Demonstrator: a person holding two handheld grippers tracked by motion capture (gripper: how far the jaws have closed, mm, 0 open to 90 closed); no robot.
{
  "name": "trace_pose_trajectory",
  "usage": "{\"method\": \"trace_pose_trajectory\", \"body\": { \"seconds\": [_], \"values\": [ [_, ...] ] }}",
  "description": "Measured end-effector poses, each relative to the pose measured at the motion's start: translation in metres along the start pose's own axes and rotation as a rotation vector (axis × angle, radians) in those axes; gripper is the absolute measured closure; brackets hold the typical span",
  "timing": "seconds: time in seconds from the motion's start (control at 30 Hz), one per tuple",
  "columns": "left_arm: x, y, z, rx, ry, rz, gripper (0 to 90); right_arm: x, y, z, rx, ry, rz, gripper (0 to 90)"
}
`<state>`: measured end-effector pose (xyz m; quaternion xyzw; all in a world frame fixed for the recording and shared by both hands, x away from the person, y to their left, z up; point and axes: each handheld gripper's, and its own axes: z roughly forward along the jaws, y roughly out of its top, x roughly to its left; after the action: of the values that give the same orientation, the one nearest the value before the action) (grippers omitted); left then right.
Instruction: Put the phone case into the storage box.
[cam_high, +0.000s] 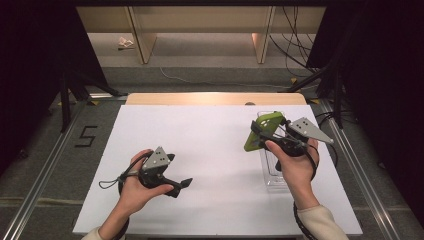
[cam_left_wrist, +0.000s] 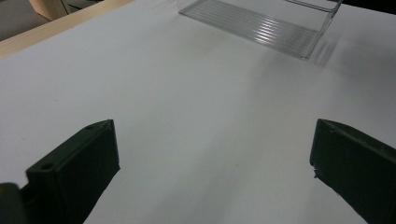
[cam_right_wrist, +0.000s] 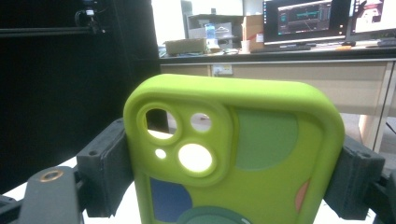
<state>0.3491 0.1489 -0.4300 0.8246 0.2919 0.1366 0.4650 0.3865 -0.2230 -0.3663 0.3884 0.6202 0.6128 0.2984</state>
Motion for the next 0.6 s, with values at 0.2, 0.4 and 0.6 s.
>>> {"method": "trace_pose_trajectory", "body": {
  "seconds": [0.2, 0.4, 0.6],
  "values": [
    [0.001, -0.001, -0.002, -0.006, 0.004, -0.002, 0.9, -0.004, 0.000, -0.001, -0.001, -0.012, 0.001, 17.7],
    [0.004, -0.003, -0.005, -0.007, 0.006, 0.001, 0.9, -0.008, 0.002, -0.003, -0.006, -0.027, 0.001, 17.8],
    [0.007, -0.006, -0.007, -0.012, 0.012, -0.003, 0.9, -0.012, 0.005, -0.006, -0.014, -0.042, 0.005, 17.7]
  ]
}}
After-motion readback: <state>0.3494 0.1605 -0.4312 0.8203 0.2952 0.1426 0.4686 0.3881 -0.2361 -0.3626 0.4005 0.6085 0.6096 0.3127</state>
